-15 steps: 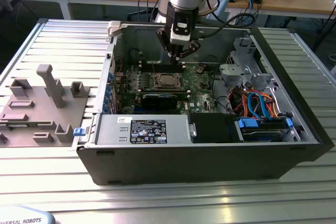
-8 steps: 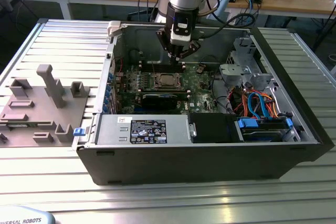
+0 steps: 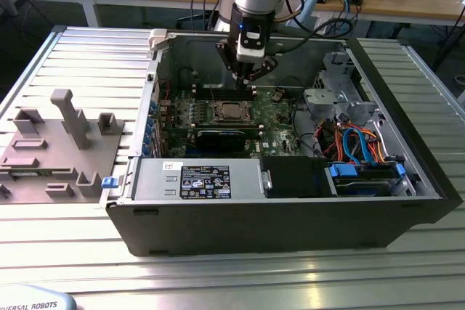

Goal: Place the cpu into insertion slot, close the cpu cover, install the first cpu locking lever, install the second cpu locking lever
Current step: 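Install the first cpu locking lever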

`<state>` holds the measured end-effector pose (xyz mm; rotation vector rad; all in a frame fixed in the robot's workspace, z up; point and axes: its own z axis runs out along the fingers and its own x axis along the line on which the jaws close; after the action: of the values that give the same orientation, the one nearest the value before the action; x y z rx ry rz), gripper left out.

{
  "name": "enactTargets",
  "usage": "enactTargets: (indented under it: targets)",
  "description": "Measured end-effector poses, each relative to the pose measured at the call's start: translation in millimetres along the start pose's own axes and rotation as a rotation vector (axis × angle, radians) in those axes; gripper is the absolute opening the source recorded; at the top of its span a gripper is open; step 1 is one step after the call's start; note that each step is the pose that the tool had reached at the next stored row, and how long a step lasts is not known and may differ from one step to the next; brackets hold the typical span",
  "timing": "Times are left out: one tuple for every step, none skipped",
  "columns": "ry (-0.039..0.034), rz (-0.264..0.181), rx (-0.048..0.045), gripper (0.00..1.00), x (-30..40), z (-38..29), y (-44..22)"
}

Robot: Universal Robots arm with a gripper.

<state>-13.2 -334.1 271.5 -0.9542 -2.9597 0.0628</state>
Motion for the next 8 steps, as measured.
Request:
enactTargets:
  targets:
    - [-0.0001, -0.001, 0.0000, 0.11, 0.0, 0.0, 0.0]
    - [-0.0002, -0.003, 0.0001, 0.11, 0.0, 0.0, 0.0]
    - [-0.0002, -0.005, 0.0002, 0.11, 0.0, 0.0, 0.0]
    - [-0.0004, -0.008, 0.0002, 0.11, 0.0, 0.0, 0.0]
    - [-0.0004, -0.009, 0.0002, 0.11, 0.0, 0.0, 0.0]
    - [-0.0005, -0.010, 0.0003, 0.11, 0.0, 0.0, 0.0]
    - [-0.0005, -0.012, 0.0003, 0.11, 0.0, 0.0, 0.0]
    - [-0.0006, -0.013, 0.0003, 0.11, 0.0, 0.0, 0.0]
